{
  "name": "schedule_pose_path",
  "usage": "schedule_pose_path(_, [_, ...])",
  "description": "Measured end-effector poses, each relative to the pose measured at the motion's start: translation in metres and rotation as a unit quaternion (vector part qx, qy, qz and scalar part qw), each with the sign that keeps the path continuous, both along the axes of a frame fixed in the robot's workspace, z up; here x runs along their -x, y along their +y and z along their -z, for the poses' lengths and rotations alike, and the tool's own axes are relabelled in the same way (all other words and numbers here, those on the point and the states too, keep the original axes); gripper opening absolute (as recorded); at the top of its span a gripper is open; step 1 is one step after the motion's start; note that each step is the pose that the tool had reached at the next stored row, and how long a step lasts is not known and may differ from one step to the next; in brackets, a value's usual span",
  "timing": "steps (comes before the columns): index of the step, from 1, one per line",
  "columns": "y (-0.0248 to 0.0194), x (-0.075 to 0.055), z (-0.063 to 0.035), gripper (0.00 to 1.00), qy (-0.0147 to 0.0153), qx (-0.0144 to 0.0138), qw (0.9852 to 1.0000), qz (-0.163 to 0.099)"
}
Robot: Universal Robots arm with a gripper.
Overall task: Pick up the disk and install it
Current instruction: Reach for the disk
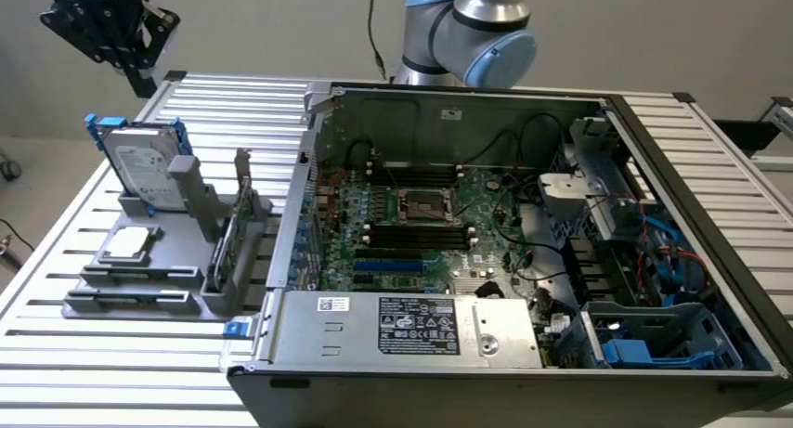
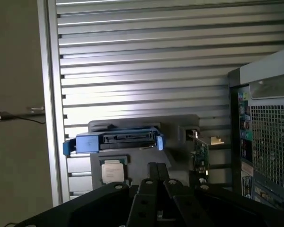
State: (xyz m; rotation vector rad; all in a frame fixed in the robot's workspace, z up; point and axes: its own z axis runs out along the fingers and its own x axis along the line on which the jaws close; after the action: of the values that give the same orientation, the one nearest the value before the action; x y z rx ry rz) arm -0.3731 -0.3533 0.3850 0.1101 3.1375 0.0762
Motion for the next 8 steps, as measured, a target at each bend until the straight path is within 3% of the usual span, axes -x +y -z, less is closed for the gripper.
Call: schedule_pose_path(8, [0.0132,0.030,0.0015,0.11,0.0000,0.0000,1.0000,0.000])
